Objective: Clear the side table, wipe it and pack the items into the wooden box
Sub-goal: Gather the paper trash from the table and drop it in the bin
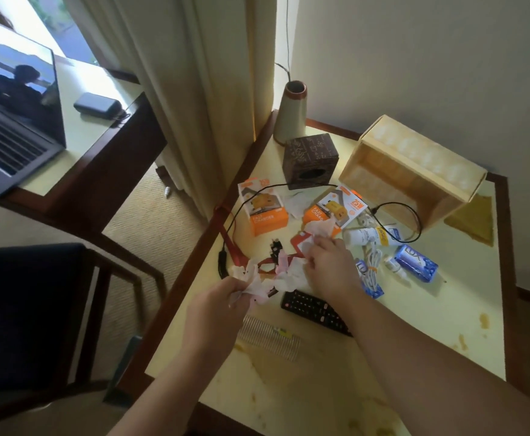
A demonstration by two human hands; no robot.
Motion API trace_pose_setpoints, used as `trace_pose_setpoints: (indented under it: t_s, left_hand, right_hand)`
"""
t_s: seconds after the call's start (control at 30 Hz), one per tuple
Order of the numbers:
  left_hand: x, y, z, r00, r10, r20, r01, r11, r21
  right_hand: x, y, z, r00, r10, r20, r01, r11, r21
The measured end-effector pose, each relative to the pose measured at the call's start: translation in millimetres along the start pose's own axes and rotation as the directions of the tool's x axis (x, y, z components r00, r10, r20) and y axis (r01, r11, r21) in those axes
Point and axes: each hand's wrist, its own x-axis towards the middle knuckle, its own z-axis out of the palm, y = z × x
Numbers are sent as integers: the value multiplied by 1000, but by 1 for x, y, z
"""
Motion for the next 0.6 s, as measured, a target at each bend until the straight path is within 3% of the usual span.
trace_pose_setpoints:
  t_s: [0.33, 0.5, 0.6]
  left_hand:
    - [-14, 2, -8, 991, 38, -127, -49, 995, -89]
    - [-15, 6, -16, 983, 45, -176, -72, 986, -152]
    - [-20, 7, -30, 971, 48, -233, -91, 980, -179]
  right_hand:
    - [-20, -10, -15, 992, 107, -61, -88, 963, 256]
    - [-50, -44, -45, 948, 223, -226, -49, 806, 589]
    - [-68, -64, -58, 921, 274, -276, -2, 713, 701]
